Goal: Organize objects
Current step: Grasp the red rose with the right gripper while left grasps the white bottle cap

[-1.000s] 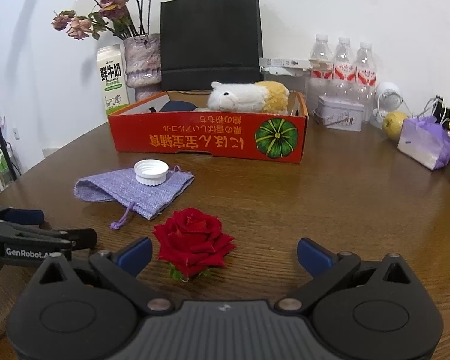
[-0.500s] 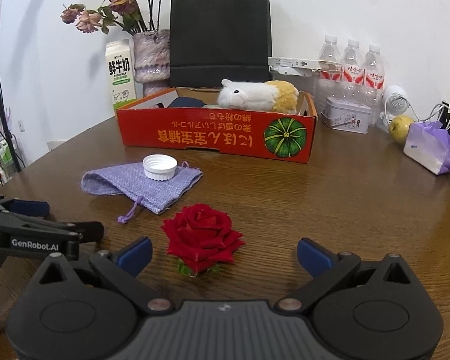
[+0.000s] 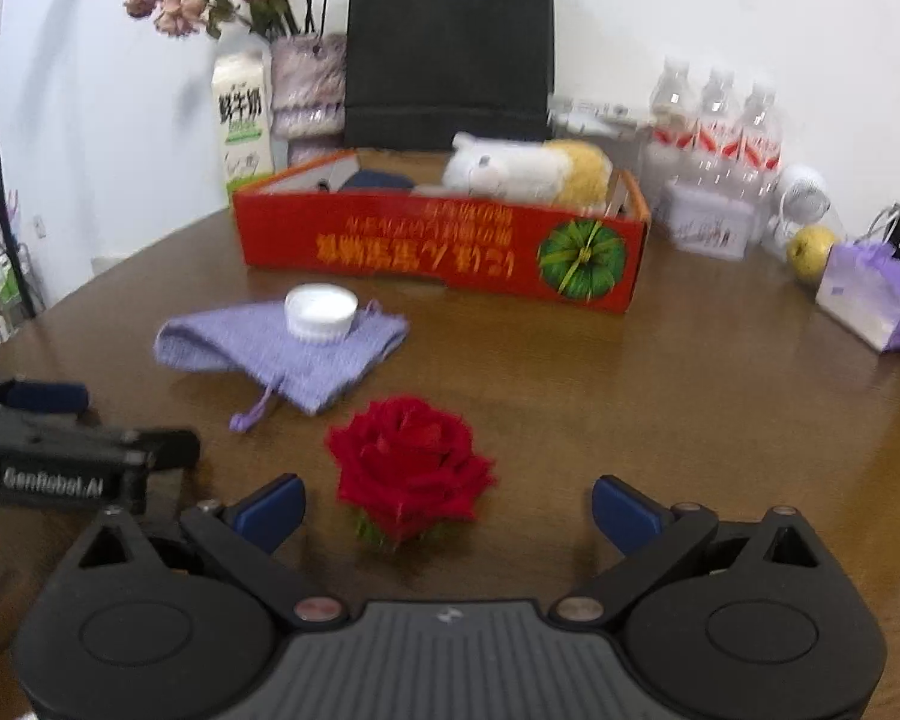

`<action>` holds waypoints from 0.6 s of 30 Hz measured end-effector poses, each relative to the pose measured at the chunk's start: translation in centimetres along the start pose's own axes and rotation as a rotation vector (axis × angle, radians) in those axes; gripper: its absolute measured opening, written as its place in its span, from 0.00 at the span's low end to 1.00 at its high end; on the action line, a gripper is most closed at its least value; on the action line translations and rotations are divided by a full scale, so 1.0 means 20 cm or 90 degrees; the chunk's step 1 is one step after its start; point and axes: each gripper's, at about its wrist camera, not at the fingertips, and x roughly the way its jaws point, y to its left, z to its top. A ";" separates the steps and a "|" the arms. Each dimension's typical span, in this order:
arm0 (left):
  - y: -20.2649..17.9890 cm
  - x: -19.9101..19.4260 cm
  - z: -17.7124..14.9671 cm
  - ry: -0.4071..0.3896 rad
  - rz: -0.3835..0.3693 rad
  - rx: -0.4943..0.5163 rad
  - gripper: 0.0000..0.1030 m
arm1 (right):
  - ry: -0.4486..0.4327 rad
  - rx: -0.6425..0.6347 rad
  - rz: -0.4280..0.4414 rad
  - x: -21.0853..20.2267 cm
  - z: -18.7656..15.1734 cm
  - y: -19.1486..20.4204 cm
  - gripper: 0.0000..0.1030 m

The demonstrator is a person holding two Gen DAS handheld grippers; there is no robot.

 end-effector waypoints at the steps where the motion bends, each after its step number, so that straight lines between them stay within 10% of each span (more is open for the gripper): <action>1: 0.00 0.00 0.00 0.000 0.000 0.000 1.00 | -0.012 -0.007 -0.009 0.00 0.01 0.00 0.92; 5: 0.00 0.00 0.01 0.000 -0.002 0.002 1.00 | 0.011 -0.018 0.013 0.05 0.03 -0.01 0.41; 18: -0.03 -0.10 0.12 -0.096 -0.013 0.027 1.00 | -0.047 -0.027 0.033 0.01 0.09 0.00 0.36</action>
